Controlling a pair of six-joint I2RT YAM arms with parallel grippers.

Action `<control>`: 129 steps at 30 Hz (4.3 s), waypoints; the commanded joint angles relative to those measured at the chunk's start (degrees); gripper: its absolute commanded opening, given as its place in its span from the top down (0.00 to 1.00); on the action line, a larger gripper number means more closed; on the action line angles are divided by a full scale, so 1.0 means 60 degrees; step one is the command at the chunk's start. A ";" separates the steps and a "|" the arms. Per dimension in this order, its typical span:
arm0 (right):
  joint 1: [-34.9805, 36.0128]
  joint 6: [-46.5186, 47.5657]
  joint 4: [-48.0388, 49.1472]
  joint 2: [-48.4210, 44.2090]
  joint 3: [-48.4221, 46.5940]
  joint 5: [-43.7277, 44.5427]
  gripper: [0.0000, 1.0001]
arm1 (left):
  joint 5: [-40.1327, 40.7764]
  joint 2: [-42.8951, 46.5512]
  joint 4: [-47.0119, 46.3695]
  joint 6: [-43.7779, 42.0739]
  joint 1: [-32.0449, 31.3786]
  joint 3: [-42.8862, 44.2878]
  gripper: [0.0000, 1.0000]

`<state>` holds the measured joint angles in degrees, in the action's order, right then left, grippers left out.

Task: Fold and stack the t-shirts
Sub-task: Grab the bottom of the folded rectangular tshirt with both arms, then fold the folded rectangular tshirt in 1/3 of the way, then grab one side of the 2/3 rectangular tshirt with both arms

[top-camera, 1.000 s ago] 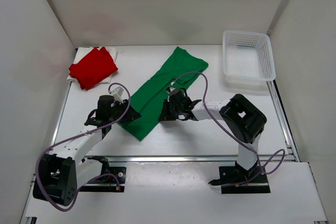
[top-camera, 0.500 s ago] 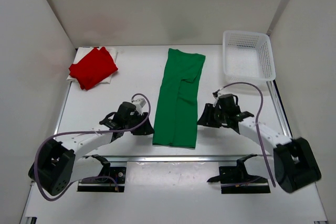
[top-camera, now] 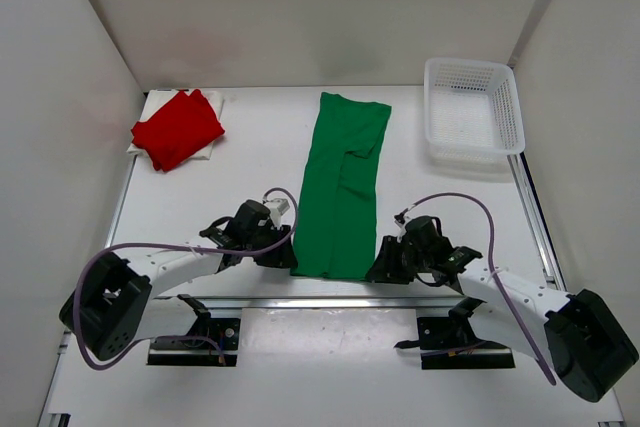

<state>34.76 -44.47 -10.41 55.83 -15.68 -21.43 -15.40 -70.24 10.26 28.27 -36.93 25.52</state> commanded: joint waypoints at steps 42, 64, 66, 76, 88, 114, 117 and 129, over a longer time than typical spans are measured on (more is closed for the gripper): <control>-0.4211 0.3090 0.0213 0.5850 -0.6992 -0.0793 1.00 | 0.0061 -0.5882 0.0179 0.1001 0.2551 0.7842 1.00; -0.3643 0.3120 0.0695 0.6075 -0.7365 0.0467 0.87 | -0.0377 -0.4586 -0.2848 0.2480 0.2522 0.5891 0.61; -0.3160 0.3324 0.0988 0.6162 -0.7186 0.0204 1.00 | -0.0292 -0.4232 -0.3334 0.2685 0.2186 0.4847 0.63; -0.1574 0.3047 0.1676 0.6443 -0.5841 0.0703 1.00 | -0.0715 -0.4832 -0.3776 0.2203 0.1688 0.2530 0.67; -0.1619 0.3368 0.1239 0.4907 -0.3876 0.0306 1.00 | -0.0891 -0.2081 -0.3249 0.2319 0.1540 0.1048 0.66; -0.2542 0.2813 0.2145 0.2811 -0.2281 -0.0427 0.91 | -0.0994 -0.3227 -0.5124 0.3258 0.2815 0.3178 0.56; -0.2674 0.2797 0.2292 0.2691 -0.2074 -0.0456 0.74 | -0.0381 -0.2300 -0.4104 0.2615 0.2611 0.2240 0.48; -0.2586 0.2695 0.3053 0.4814 -0.2440 -0.0808 0.61 | 0.0296 -0.1856 -0.2032 0.1279 0.1909 0.0273 0.33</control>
<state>19.20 -28.25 5.02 82.28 -29.52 -26.41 -15.14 -79.31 -5.17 37.78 -23.20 27.38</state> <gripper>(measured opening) 0.396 0.671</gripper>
